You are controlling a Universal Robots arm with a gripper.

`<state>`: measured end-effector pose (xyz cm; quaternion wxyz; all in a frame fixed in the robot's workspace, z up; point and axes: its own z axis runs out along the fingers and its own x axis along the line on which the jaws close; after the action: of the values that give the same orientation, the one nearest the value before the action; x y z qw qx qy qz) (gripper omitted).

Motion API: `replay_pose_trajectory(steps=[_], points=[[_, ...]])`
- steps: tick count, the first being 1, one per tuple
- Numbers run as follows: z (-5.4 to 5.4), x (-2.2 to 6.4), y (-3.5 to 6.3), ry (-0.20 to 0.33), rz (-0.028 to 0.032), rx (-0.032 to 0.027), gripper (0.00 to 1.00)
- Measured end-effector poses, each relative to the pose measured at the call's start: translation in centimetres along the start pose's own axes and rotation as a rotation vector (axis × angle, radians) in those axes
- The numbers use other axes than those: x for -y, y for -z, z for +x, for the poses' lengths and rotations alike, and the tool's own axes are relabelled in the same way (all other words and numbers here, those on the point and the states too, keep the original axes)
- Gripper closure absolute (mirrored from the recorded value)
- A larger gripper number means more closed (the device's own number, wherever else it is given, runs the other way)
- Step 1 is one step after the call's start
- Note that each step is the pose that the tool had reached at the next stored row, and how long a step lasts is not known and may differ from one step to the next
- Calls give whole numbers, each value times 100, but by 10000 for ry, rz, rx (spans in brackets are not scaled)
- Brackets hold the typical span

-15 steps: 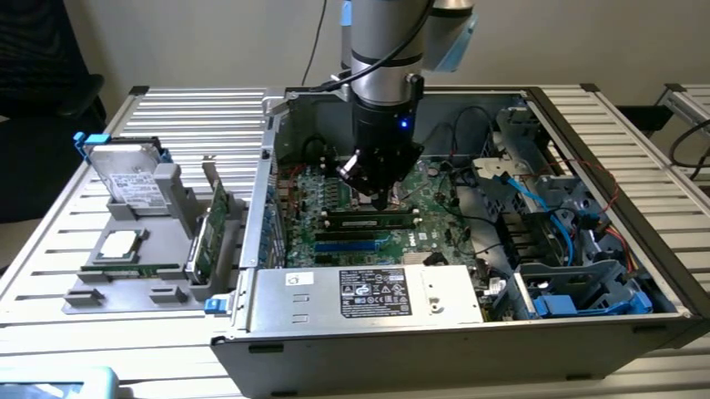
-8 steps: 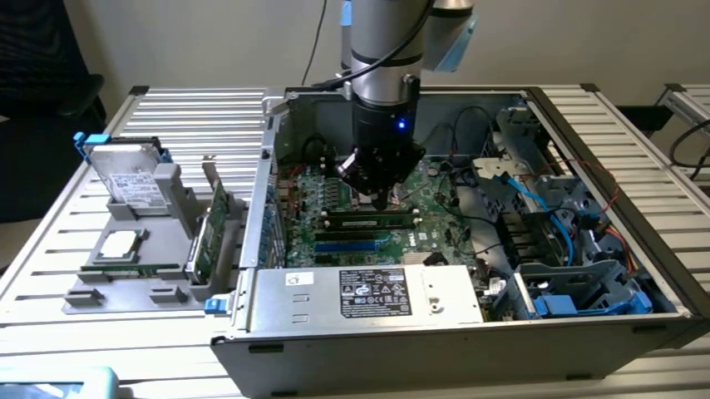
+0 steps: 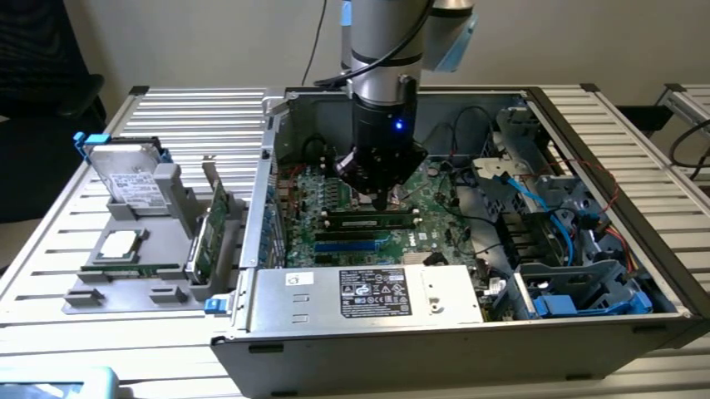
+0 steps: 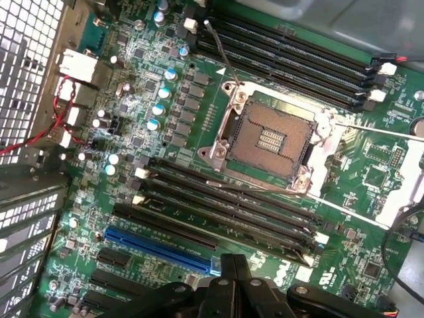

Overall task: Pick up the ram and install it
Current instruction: 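Press down the ram until it locks into place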

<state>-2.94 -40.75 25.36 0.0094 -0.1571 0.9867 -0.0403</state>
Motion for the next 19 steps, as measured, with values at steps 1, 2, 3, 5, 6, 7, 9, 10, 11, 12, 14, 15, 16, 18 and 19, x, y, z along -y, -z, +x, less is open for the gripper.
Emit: replay_pose_trajectory(steps=[1,2,3,5,6,7,9,10,11,12,14,15,16,18,19], points=[[0,0,0,-111,4,-2,89],[0,0,0,-233,7,-4,89],[0,0,0,-349,10,-6,89],[0,0,0,-577,16,-9,89],[0,0,0,-690,20,-11,89],[0,0,0,-808,23,-13,89],[0,0,0,-1039,29,-18,89],[0,0,0,-1159,32,-22,89],[0,0,0,-1273,35,-25,89],[0,0,0,-1390,38,-28,89],[0,0,0,-1617,44,-33,89],[0,0,0,-1730,46,-34,89],[0,0,-1,-1838,49,-35,89],[0,0,0,-2004,56,-31,89],[0,0,-1,-2052,59,-26,89]])
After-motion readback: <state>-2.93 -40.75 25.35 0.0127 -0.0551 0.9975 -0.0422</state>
